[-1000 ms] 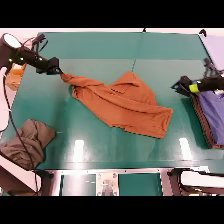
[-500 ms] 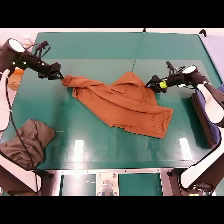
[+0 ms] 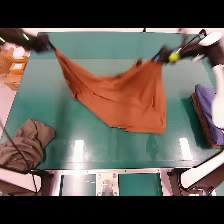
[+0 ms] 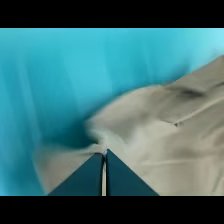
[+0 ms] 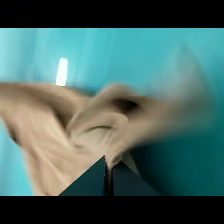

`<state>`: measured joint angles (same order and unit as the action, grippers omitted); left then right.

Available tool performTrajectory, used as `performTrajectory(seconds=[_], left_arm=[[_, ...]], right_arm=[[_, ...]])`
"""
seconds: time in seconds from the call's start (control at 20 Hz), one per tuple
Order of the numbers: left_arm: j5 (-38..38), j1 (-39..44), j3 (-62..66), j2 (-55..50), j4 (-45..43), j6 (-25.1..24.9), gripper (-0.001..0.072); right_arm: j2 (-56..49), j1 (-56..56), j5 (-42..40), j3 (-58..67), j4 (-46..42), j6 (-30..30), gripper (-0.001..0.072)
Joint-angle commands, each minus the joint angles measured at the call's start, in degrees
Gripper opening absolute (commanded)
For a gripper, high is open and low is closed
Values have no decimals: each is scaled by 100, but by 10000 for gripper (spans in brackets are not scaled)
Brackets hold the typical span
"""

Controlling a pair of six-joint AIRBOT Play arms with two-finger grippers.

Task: Fold the shirts.

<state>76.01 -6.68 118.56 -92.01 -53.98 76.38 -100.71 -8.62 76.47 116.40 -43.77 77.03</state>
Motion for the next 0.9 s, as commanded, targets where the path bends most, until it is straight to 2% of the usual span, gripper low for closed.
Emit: performTrajectory(seconds=[0.0,0.2,0.45,0.65,0.85], left_arm=[[-861,-4,332,1478,37,-118,28],[-1266,-4,332,3268,-13,-341,27],[-1764,-4,332,4444,-588,-271,27],[-1346,-4,144,4216,-1126,35,27],[-1305,-4,-422,2988,-861,83,27]], right_arm=[[1703,-363,-509,507,-87,70,14],[3615,-1047,-957,295,-234,-186,14],[4833,-1517,-1377,282,-245,-426,14],[4822,-1517,-1412,109,-251,-422,14],[4168,-1211,-1436,-730,-225,-498,14]])
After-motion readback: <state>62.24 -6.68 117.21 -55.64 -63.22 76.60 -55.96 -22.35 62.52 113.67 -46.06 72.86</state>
